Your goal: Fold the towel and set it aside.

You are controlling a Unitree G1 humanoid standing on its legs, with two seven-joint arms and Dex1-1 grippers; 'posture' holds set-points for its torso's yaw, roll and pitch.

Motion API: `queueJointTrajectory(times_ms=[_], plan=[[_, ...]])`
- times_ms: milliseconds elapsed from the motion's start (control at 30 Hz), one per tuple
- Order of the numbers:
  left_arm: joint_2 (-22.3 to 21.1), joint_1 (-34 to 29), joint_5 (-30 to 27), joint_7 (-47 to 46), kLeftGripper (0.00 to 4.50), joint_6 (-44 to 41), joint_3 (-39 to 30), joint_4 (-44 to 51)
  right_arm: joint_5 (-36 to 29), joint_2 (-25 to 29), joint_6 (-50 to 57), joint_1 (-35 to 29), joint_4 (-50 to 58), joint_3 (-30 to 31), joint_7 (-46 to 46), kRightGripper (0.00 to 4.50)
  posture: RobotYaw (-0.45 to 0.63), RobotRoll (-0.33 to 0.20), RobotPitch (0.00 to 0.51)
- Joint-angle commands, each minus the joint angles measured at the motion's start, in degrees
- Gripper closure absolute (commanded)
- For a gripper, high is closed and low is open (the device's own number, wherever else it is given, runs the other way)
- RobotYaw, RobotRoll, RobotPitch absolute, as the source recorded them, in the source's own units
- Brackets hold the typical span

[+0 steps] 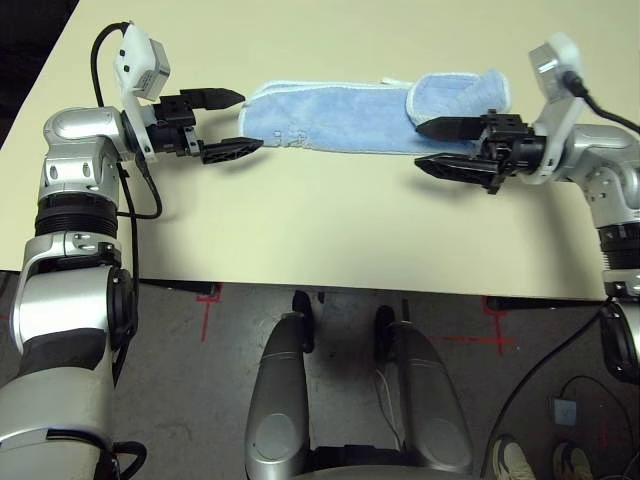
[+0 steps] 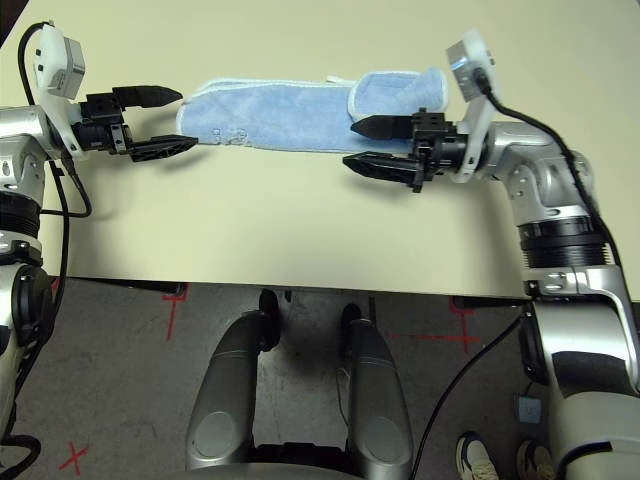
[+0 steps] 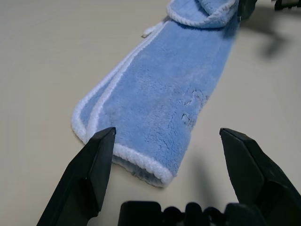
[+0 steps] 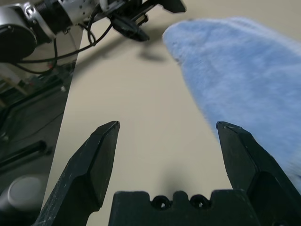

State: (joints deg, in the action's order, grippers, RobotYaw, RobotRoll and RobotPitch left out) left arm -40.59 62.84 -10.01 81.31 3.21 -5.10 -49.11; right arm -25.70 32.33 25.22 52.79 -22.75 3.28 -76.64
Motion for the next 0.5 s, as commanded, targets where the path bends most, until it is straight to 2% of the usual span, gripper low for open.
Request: queueJointTrajectory(times_ms=[33,167,267,500], plan=[[-0.7,-1.5,-0.8,0.4,0.00,-0.7,0.1,2.1,-0.3,-0.8,-0.5,1.0,0.1,-0.2,-1.3,0.04,0.05,0.000,0.406],[-1.1,-2.4,-1.1,0.4,0.00,-1.2,-0.2,3.2,-4.8,0.4,2.3,1.0,1.4,-5.0,-2.2,0.04,0.05,0.000,0.398],[-1.1,-2.8,-1.4,0.4,0.00,-1.3,-0.4,3.6,-4.3,2.4,-3.0,-1.2,1.0,-8.3,-2.2,0.04,0.04,0.000,0.395],[-0.3,-2.8,-1.9,0.4,0.00,-1.4,-0.1,3.7,-4.4,7.8,-7.3,-6.6,0.6,-16.3,1.6,0.04,0.02,0.000,0.397]])
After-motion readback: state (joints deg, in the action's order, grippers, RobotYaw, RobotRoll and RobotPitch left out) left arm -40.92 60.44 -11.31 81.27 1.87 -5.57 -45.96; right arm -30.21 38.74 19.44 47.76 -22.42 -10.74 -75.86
